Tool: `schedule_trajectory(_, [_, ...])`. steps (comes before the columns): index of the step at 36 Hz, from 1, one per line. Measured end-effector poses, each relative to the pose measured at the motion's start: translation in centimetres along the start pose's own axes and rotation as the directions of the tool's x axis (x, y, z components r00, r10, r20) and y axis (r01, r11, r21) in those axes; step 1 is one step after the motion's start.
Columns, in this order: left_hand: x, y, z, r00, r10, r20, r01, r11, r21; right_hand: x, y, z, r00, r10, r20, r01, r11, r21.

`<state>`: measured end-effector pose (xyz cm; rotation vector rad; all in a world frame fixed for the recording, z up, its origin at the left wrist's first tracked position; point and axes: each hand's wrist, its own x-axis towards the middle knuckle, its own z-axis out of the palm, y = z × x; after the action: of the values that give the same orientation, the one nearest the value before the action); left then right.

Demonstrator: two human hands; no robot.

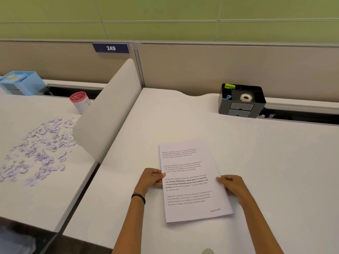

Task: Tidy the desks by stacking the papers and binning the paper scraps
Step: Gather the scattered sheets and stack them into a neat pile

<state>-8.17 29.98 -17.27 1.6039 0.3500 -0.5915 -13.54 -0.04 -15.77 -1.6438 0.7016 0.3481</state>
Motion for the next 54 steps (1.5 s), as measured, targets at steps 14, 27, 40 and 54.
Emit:
schedule_trajectory(14, [0.2, -1.0, -7.0, 0.981, 0.010, -0.196, -0.019, 0.999, -0.044, 1.0, -1.9, 7.1, 0.989, 0.042, 0.143, -0.024, 0.992, -0.127])
schedule_trajectory(27, [0.6, -1.7, -13.3, 0.920, 0.047, -0.389, -0.044, 0.999, 0.018, 0.1, -2.8, 13.8, 0.963, 0.079, 0.258, -0.041, 0.988, -0.149])
schedule_trajectory(40, [1.2, -1.2, -17.6, 0.926, 0.057, -0.373, -0.026, 0.996, 0.089, -0.7, -2.4, 18.2, 0.947, 0.055, 0.316, 0.004, 0.983, -0.183])
schedule_trajectory(54, [1.9, -1.1, -18.6, 0.927, 0.069, -0.368, -0.020, 0.991, 0.133, -1.2, -2.7, 19.1, 0.951, 0.053, 0.305, 0.013, 0.978, -0.209])
